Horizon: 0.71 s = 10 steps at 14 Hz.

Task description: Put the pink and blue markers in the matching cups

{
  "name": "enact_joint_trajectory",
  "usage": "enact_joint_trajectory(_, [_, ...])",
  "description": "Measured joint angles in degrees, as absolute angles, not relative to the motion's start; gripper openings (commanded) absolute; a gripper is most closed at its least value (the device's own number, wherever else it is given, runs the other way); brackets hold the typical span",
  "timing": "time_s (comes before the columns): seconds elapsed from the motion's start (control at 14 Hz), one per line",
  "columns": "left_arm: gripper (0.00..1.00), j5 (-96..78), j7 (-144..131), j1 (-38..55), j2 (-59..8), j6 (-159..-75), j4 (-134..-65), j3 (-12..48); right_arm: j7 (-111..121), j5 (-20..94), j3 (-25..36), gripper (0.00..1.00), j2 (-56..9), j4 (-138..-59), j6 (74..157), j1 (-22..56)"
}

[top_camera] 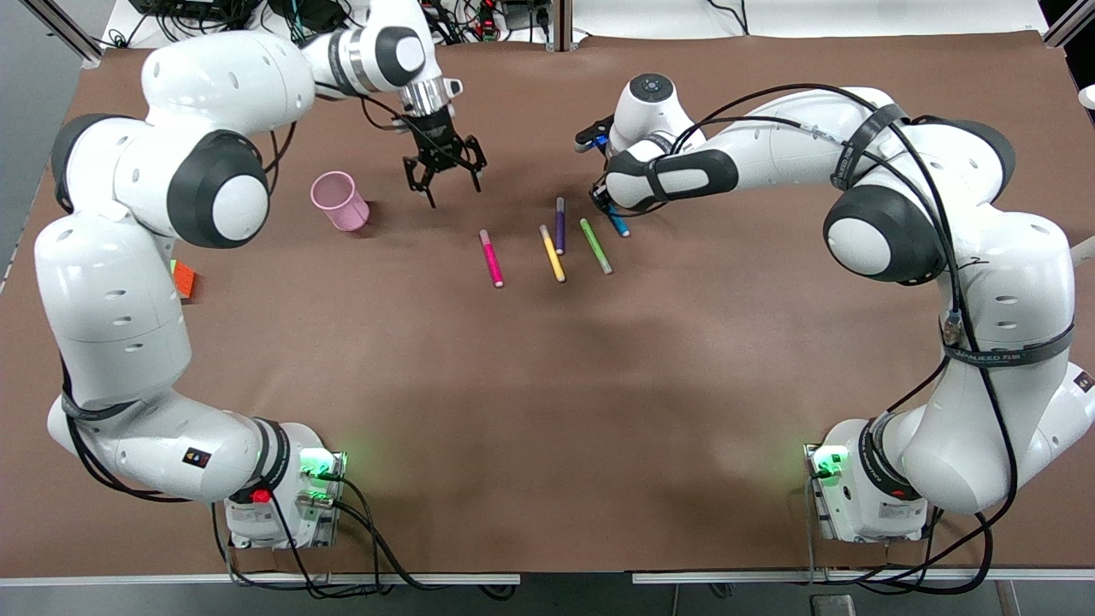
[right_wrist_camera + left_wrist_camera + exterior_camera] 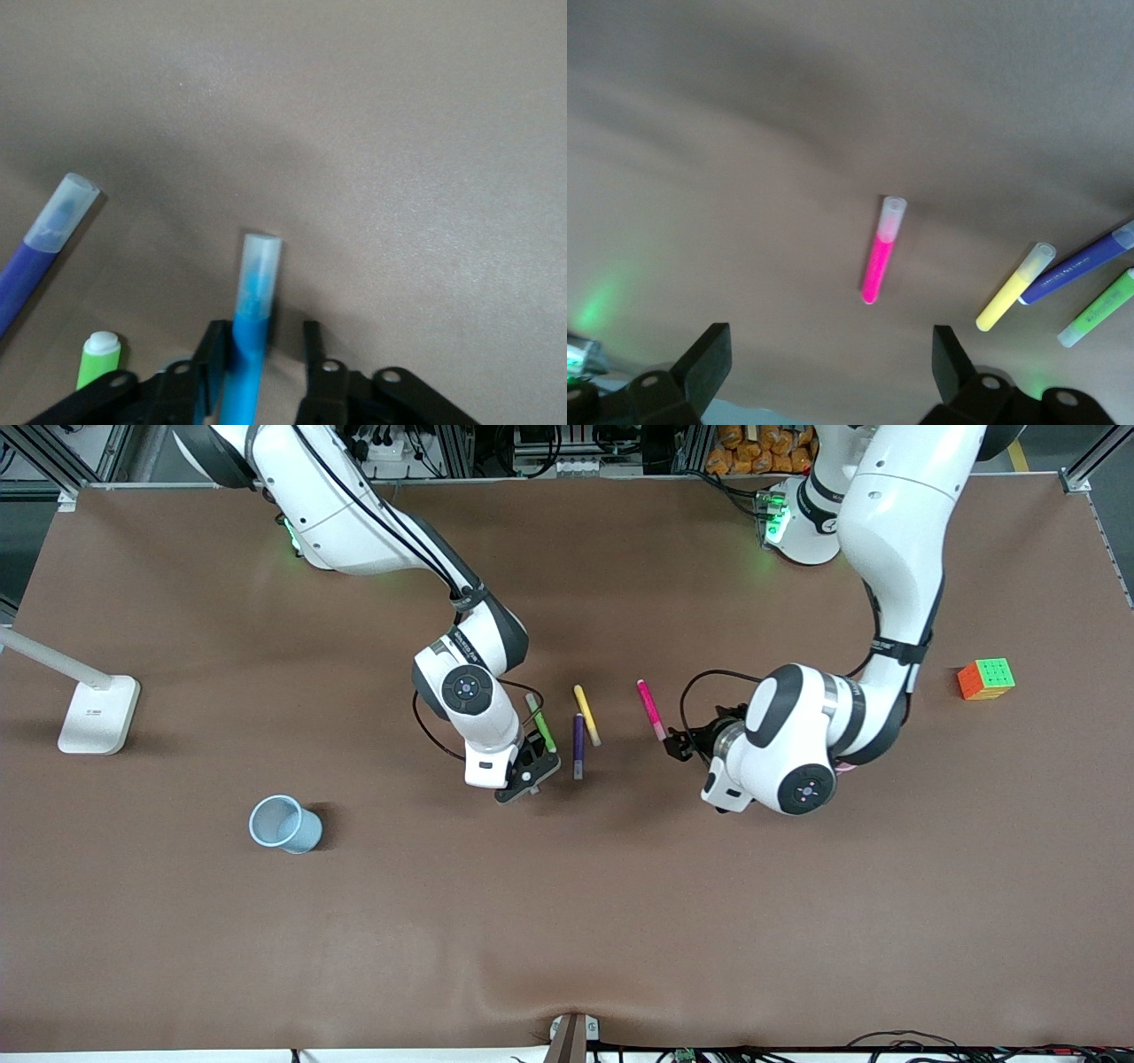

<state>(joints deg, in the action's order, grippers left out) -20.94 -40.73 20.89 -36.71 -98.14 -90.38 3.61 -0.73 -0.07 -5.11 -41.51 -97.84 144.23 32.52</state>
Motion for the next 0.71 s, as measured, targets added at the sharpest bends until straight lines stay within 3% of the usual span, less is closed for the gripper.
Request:
enact_joint_trajectory(0.14, [1.00,-21.4,-40.7,22.1,-37.5,-99.7,-91.5,3.6,-0.8,-0.1,-5.0,0.00,-41.5,-97.8,144.2,32.5])
enact_joint_trajectory(0.71, [1.00,-24.0,-40.7,25.6,-41.2,-102.0,-93.8,3.6,-0.7,-0.5,-4.6,0.00,-41.5,-95.9,140.7,32.3])
